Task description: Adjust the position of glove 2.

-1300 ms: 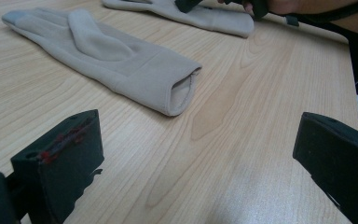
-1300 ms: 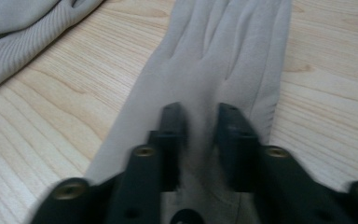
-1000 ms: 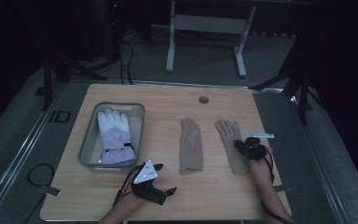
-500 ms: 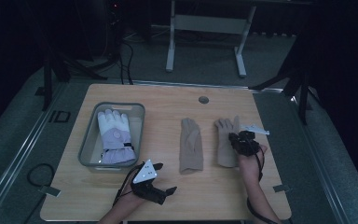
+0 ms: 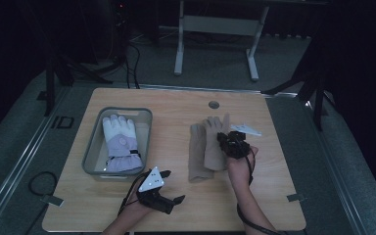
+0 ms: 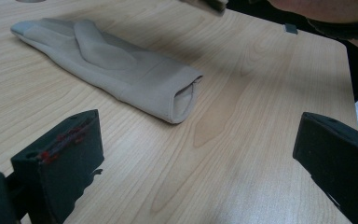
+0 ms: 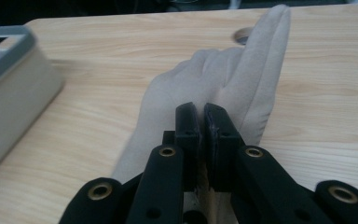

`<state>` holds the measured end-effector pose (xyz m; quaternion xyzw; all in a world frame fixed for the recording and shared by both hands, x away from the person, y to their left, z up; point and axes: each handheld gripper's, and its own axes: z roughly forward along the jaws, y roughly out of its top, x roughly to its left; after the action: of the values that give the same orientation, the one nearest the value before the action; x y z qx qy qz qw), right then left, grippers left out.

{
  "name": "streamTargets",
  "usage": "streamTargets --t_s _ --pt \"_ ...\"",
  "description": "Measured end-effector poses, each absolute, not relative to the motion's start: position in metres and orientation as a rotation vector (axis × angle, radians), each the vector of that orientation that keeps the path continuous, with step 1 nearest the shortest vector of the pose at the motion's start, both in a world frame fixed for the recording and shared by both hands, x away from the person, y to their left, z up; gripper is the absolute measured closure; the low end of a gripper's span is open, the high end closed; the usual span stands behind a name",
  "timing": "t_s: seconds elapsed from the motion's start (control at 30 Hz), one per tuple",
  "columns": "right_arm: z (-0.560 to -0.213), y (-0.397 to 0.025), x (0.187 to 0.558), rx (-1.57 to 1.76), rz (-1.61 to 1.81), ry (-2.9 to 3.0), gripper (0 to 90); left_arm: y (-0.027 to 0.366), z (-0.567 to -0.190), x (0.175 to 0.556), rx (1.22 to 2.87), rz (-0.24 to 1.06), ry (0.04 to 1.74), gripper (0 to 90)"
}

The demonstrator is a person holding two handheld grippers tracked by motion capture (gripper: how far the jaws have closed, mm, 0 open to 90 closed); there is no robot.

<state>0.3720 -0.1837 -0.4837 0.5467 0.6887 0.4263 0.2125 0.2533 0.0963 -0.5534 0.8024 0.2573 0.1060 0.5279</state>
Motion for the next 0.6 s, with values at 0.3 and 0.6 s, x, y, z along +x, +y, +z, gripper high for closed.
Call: streamTargets --t_s 0.3,0.6 --pt "-0.489 -0.149 0.370 1.495 1.187 1.958 84.6 0.095 -0.553 0.252 1.921 0.247 0.610 1.6" --pt "-0.518 -0.137 0.374 1.557 1.106 2.024 84.3 0.095 -0.553 0.252 1.914 0.246 0.609 1.6"
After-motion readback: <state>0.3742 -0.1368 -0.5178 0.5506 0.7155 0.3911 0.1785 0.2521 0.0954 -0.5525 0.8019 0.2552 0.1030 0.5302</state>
